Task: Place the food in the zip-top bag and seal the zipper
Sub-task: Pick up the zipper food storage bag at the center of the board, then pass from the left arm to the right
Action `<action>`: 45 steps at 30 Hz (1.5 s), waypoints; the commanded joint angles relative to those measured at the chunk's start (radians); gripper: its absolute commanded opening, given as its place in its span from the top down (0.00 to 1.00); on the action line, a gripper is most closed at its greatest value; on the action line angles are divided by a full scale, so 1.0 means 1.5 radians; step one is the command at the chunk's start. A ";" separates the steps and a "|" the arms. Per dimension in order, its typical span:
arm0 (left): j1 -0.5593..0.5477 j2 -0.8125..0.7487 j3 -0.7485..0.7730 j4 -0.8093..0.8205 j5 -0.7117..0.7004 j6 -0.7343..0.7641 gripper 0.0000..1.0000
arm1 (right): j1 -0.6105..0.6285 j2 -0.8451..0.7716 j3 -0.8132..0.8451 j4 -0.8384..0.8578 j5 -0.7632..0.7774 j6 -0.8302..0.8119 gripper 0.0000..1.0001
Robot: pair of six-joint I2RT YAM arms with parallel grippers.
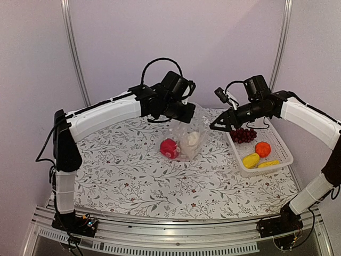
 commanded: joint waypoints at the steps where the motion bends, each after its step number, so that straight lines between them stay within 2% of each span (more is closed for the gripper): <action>1: 0.045 -0.037 -0.020 0.028 0.099 0.060 1.00 | 0.023 -0.028 0.029 -0.045 0.042 -0.107 0.31; 7: 0.084 -0.045 -0.031 0.047 0.233 0.070 1.00 | 0.101 -0.057 0.029 -0.063 0.122 -0.285 0.39; 11: 0.085 -0.042 -0.029 0.047 0.280 0.072 0.99 | 0.146 -0.046 0.056 -0.063 0.168 -0.349 0.41; 17: 0.085 -0.044 -0.030 0.034 0.299 0.069 0.97 | 0.223 -0.010 0.075 -0.046 0.244 -0.427 0.40; 22: 0.085 -0.051 -0.029 0.012 0.299 0.075 0.95 | 0.243 0.060 0.115 -0.088 0.252 -0.465 0.41; 29: 0.086 -0.065 -0.049 0.005 0.307 0.084 0.94 | 0.280 0.115 0.083 -0.067 0.337 -0.495 0.42; 31: 0.086 -0.068 -0.054 0.003 0.308 0.087 0.93 | 0.284 0.124 0.079 -0.062 0.352 -0.496 0.48; 34: 0.088 -0.074 -0.061 0.000 0.307 0.091 0.88 | 0.289 0.131 0.085 -0.055 0.361 -0.491 0.69; 37: 0.090 -0.081 -0.065 -0.013 0.298 0.101 0.70 | 0.295 0.128 0.103 -0.059 0.362 -0.491 0.96; 38: 0.090 -0.083 -0.067 -0.020 0.291 0.106 0.65 | 0.298 0.124 0.111 -0.063 0.358 -0.491 1.00; 40: 0.090 -0.087 -0.067 -0.048 0.275 0.118 0.59 | 0.302 0.116 0.128 -0.068 0.344 -0.491 1.00; 43: 0.090 -0.094 -0.069 -0.089 0.254 0.133 0.57 | 0.306 0.100 0.149 -0.070 0.325 -0.491 1.00; 45: 0.090 -0.108 -0.082 -0.096 0.237 0.142 0.59 | 0.309 0.096 0.165 -0.080 0.315 -0.493 1.00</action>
